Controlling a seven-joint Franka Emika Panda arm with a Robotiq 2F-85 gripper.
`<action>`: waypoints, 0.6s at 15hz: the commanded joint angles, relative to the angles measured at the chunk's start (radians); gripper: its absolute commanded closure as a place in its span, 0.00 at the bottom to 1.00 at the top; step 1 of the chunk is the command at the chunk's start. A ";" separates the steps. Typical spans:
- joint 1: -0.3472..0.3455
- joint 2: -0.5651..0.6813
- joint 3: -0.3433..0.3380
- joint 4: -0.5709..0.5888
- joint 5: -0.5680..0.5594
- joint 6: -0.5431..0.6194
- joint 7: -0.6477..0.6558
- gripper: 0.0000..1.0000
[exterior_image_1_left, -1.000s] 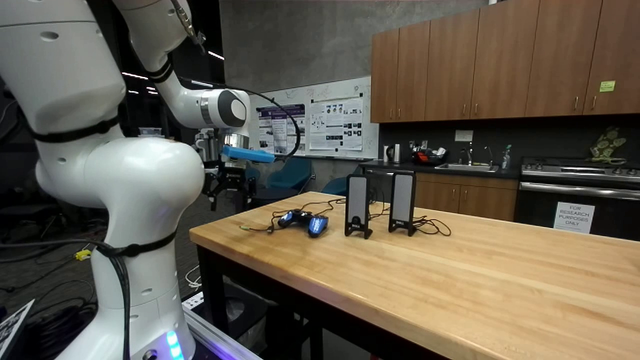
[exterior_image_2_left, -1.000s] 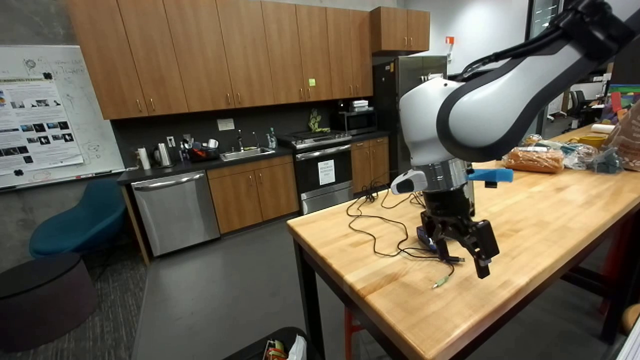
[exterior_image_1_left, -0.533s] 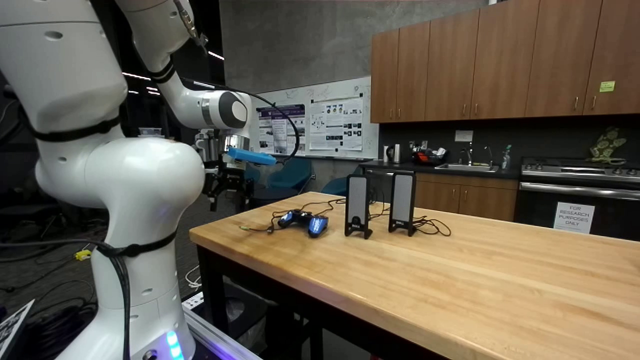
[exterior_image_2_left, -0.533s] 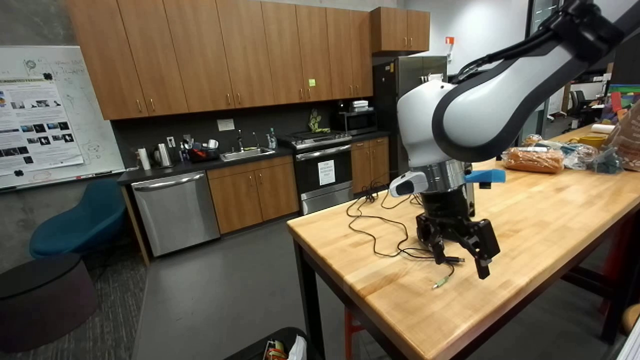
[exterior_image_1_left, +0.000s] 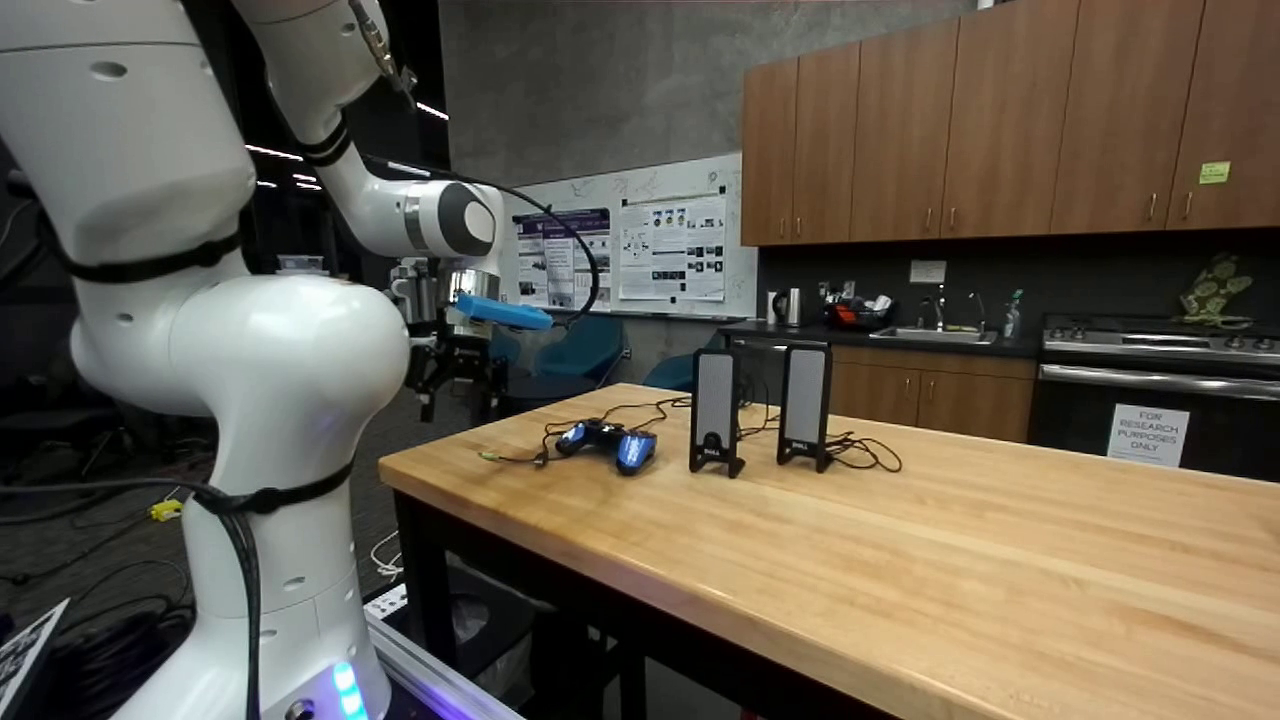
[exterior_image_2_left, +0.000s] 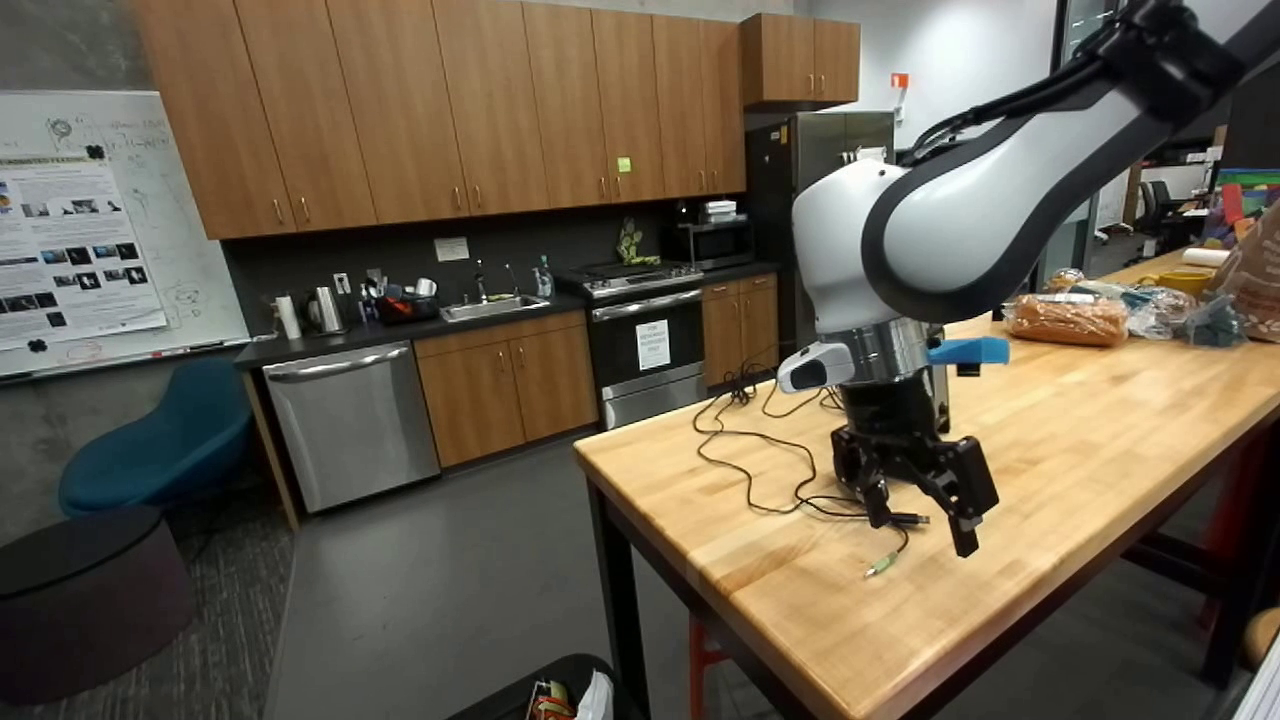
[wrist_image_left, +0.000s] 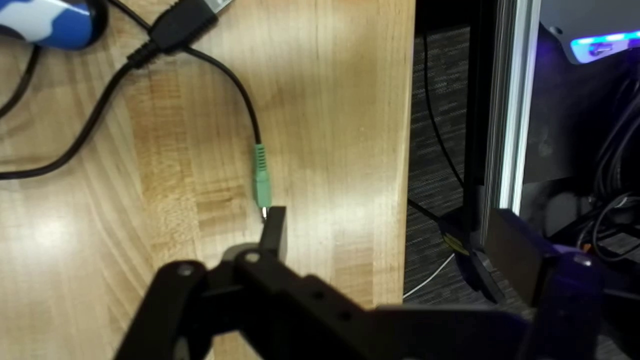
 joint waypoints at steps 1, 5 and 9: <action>-0.013 0.002 0.010 -0.001 0.001 0.008 -0.010 0.00; -0.017 0.014 0.007 -0.006 -0.006 0.046 -0.025 0.00; -0.025 0.036 0.013 -0.007 -0.040 0.086 -0.029 0.00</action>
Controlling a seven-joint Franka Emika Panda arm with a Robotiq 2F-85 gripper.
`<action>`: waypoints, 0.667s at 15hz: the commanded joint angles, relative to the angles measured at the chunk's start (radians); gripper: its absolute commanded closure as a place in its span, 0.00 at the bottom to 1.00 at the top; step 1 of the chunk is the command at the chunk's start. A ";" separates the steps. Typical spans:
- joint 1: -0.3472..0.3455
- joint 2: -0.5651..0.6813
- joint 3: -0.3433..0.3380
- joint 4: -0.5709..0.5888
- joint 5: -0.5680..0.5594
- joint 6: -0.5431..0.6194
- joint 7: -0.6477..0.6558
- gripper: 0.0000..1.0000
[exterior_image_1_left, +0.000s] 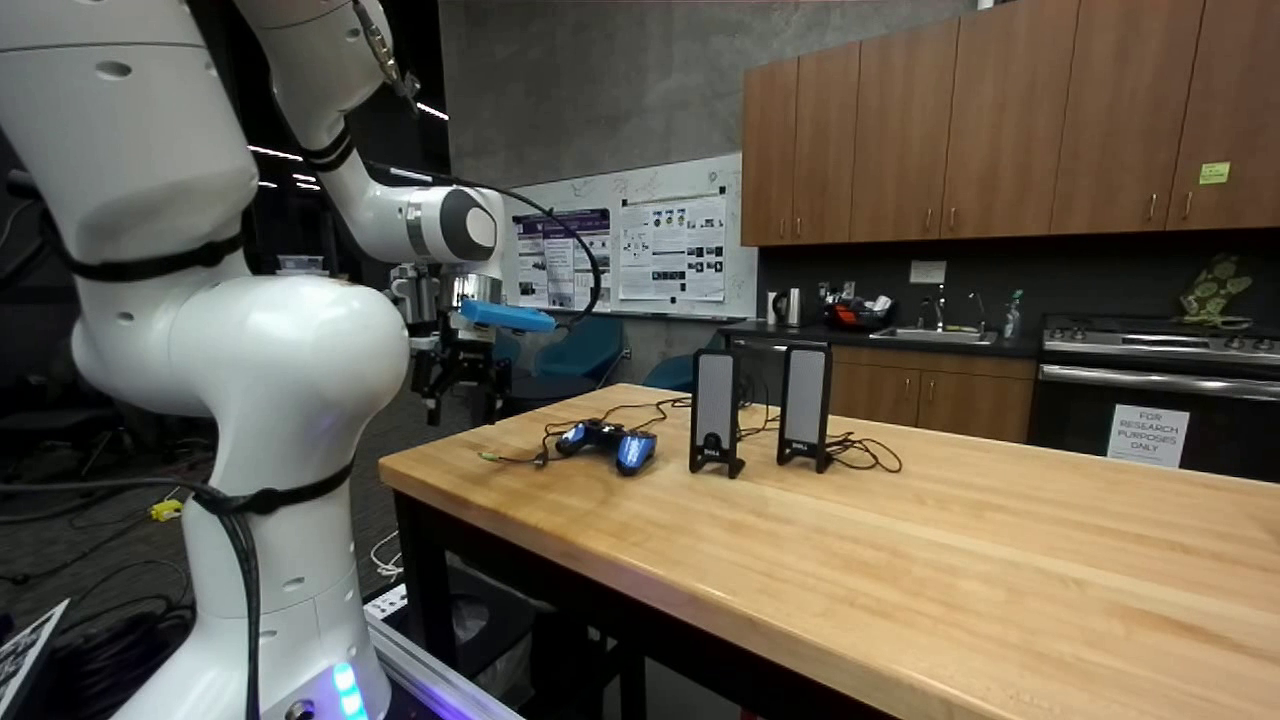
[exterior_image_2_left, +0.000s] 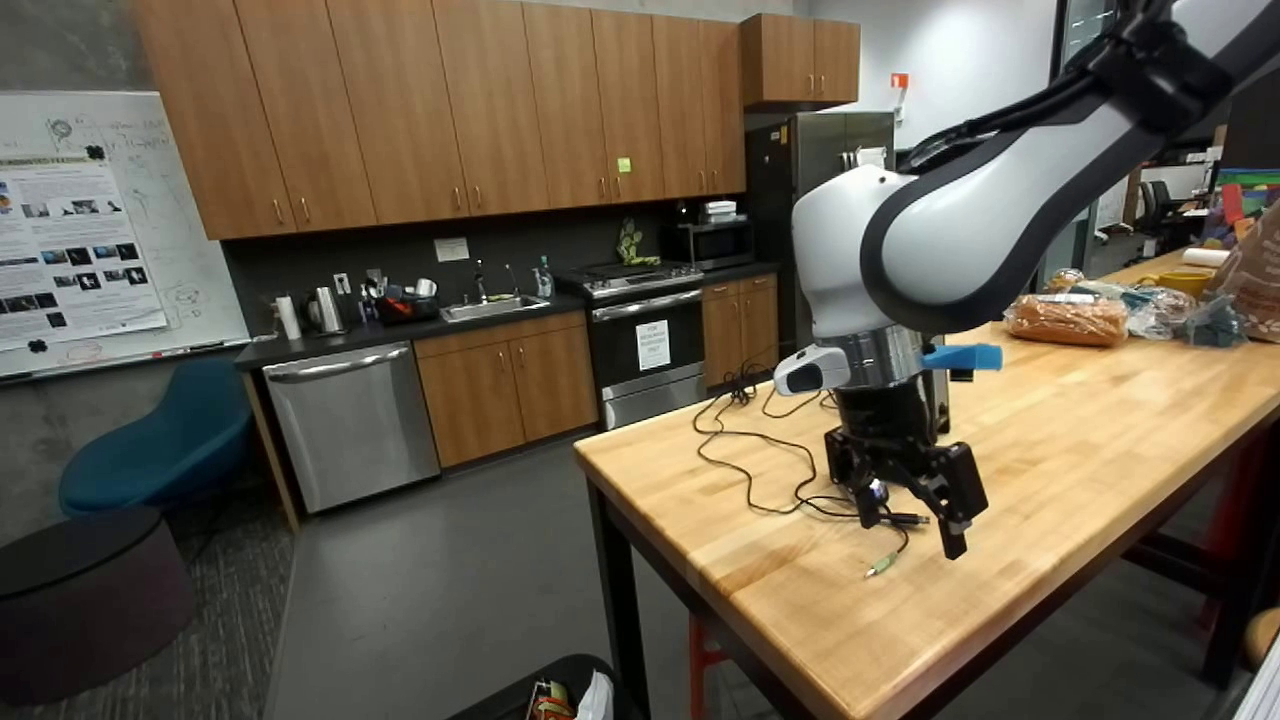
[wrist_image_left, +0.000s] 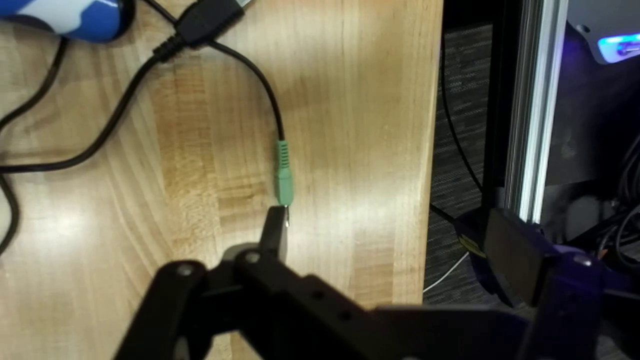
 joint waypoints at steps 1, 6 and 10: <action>-0.023 0.027 0.012 -0.003 -0.044 0.036 -0.020 0.00; -0.047 0.078 0.018 -0.002 -0.112 0.055 -0.002 0.00; -0.048 0.112 0.014 0.000 -0.097 0.103 -0.035 0.00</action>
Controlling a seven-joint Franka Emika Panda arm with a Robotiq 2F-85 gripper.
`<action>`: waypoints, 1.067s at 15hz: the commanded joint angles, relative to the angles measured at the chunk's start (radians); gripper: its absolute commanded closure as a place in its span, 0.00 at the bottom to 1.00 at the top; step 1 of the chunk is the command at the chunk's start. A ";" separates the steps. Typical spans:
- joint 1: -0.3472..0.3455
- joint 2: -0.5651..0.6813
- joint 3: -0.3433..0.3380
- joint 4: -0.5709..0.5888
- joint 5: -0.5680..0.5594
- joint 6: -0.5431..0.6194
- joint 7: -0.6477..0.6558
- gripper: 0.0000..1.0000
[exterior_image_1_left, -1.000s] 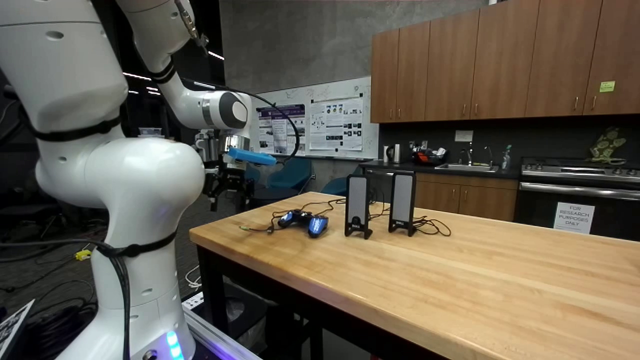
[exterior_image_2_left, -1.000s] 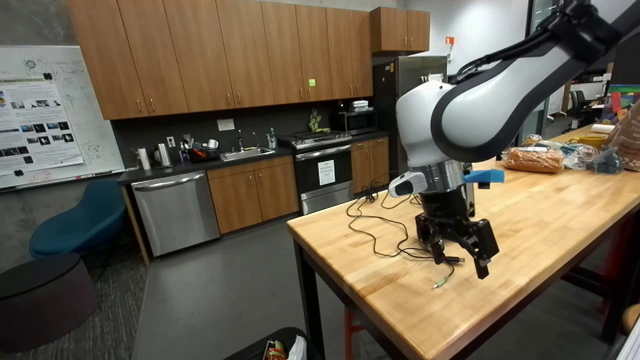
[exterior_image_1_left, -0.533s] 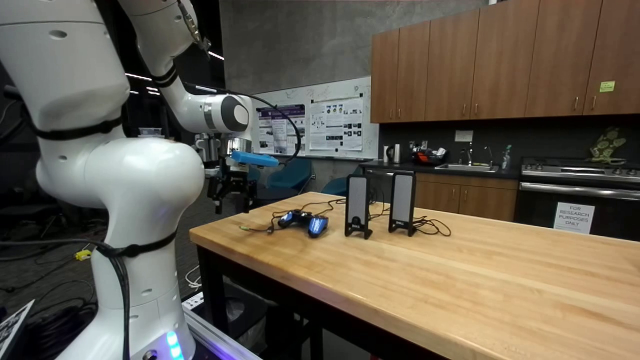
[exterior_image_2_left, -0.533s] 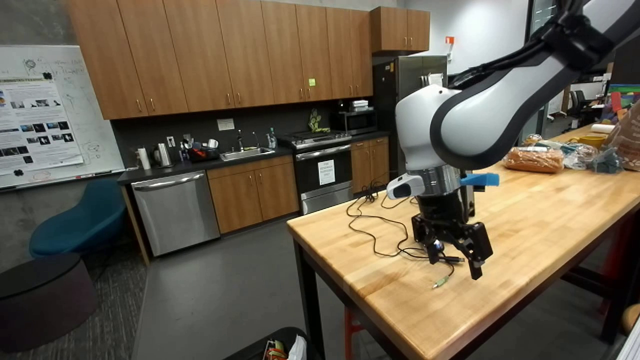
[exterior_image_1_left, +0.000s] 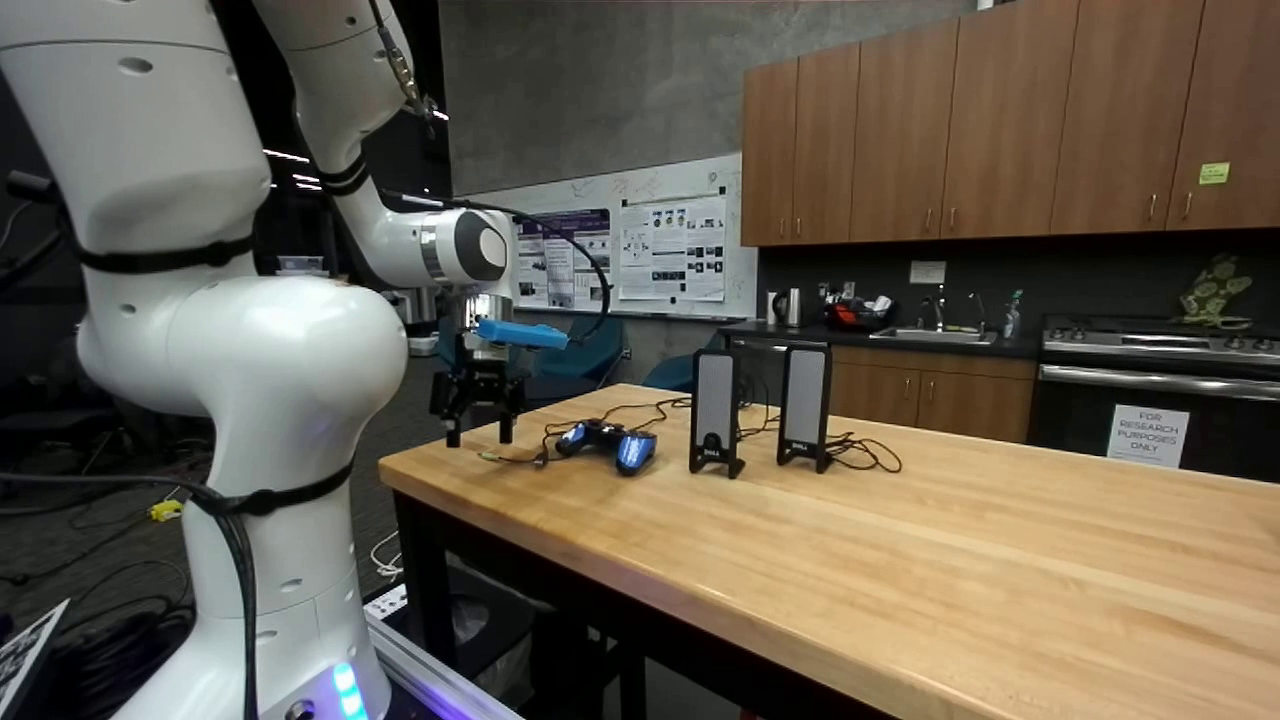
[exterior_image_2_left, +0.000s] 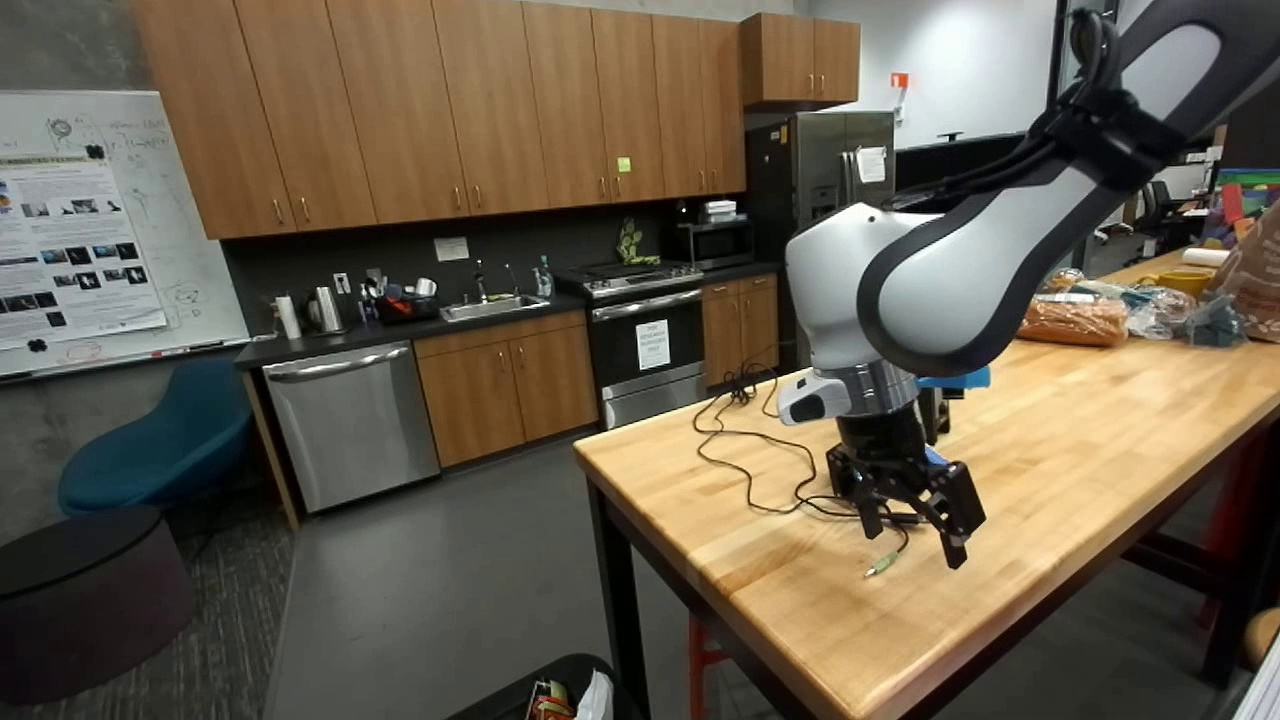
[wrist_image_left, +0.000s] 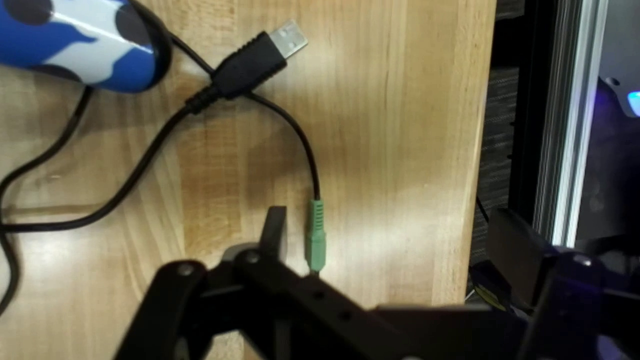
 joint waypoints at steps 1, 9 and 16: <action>-0.014 0.034 0.010 0.005 0.002 0.048 -0.028 0.00; -0.019 0.062 0.013 0.002 0.014 0.076 -0.041 0.29; -0.026 0.062 0.013 0.009 0.016 0.085 -0.042 0.83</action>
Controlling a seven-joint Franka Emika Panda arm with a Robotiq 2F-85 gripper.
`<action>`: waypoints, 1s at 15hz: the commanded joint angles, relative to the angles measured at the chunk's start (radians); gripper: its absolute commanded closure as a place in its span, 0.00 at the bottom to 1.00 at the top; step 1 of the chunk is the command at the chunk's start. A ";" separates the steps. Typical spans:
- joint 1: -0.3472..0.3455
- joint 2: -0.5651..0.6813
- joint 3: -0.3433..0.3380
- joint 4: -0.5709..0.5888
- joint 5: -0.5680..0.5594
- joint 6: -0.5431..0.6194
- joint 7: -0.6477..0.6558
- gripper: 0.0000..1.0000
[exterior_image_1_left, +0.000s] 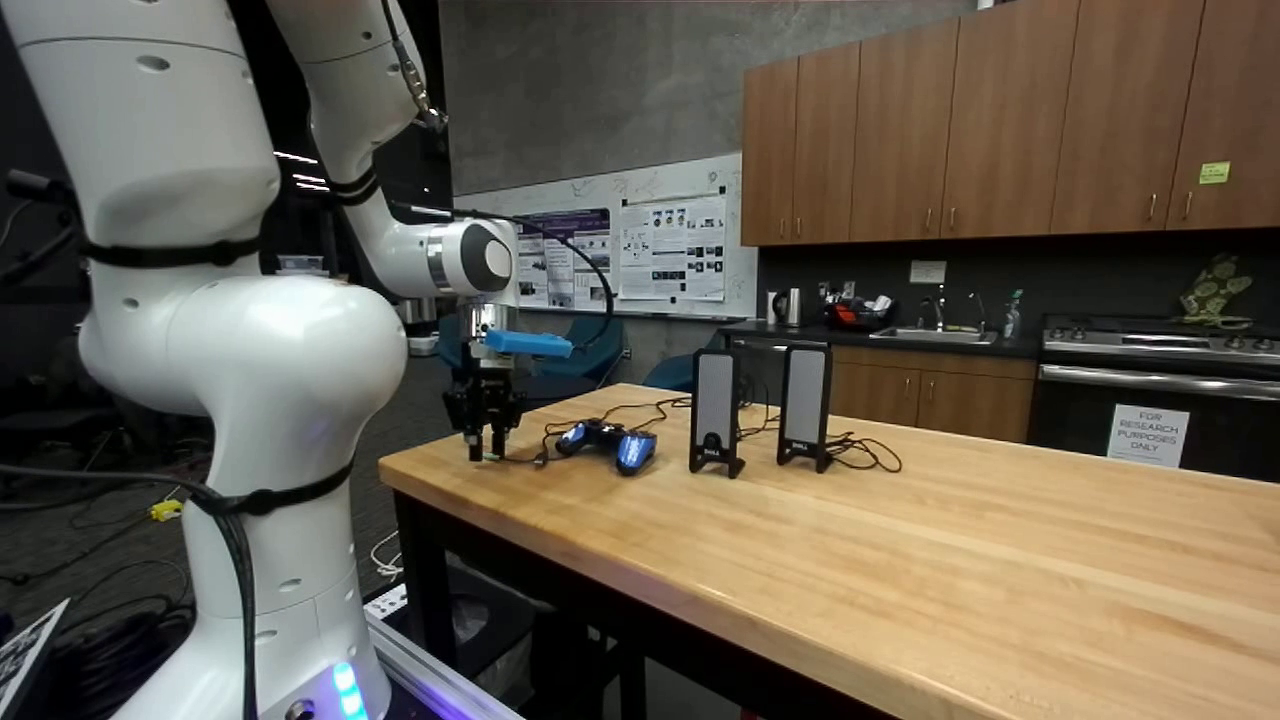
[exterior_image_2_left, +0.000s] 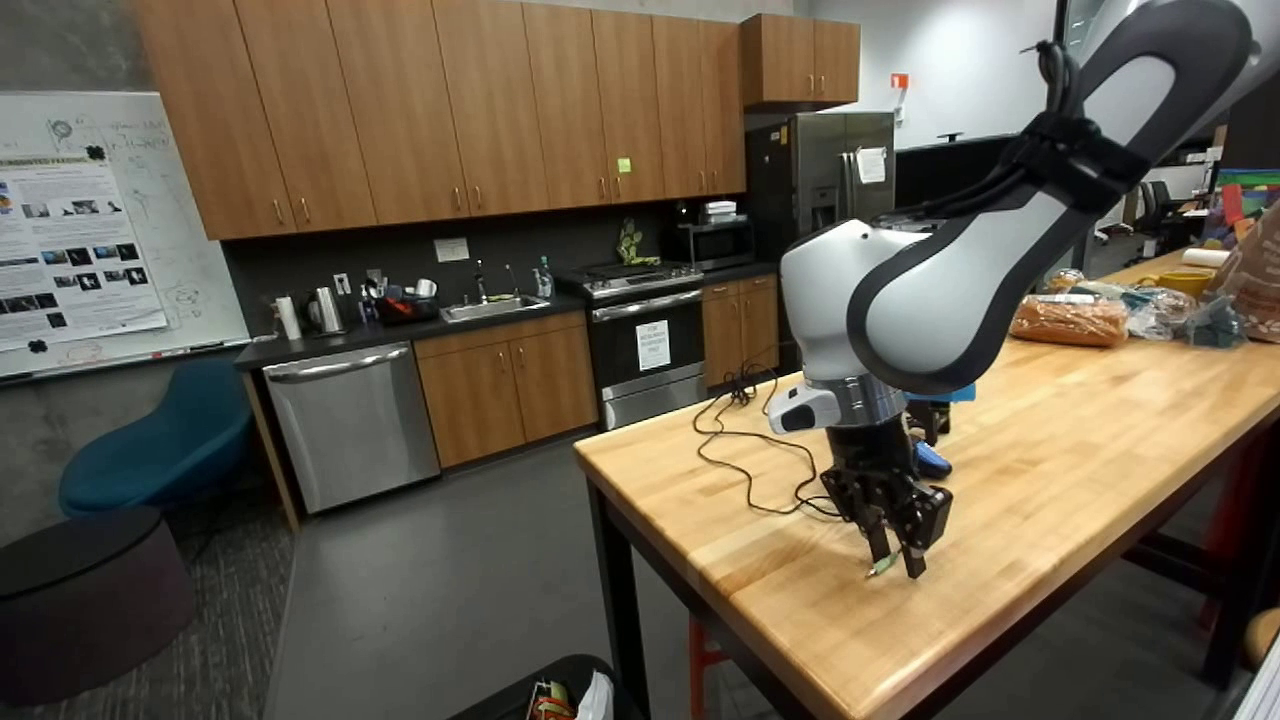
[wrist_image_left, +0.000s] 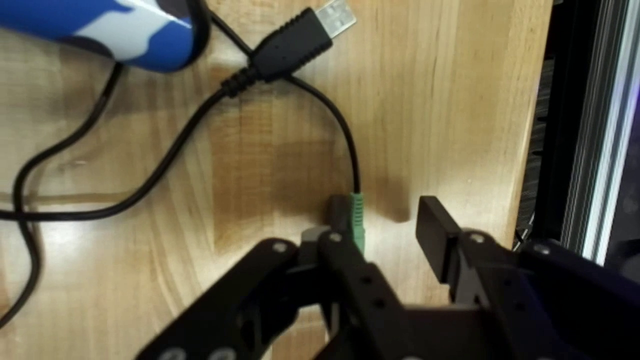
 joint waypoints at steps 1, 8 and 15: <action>-0.014 0.007 0.011 -0.003 0.014 0.014 -0.020 0.92; 0.012 0.005 0.040 0.003 0.030 0.009 -0.029 0.97; 0.074 0.009 0.108 0.030 0.103 0.007 -0.089 0.97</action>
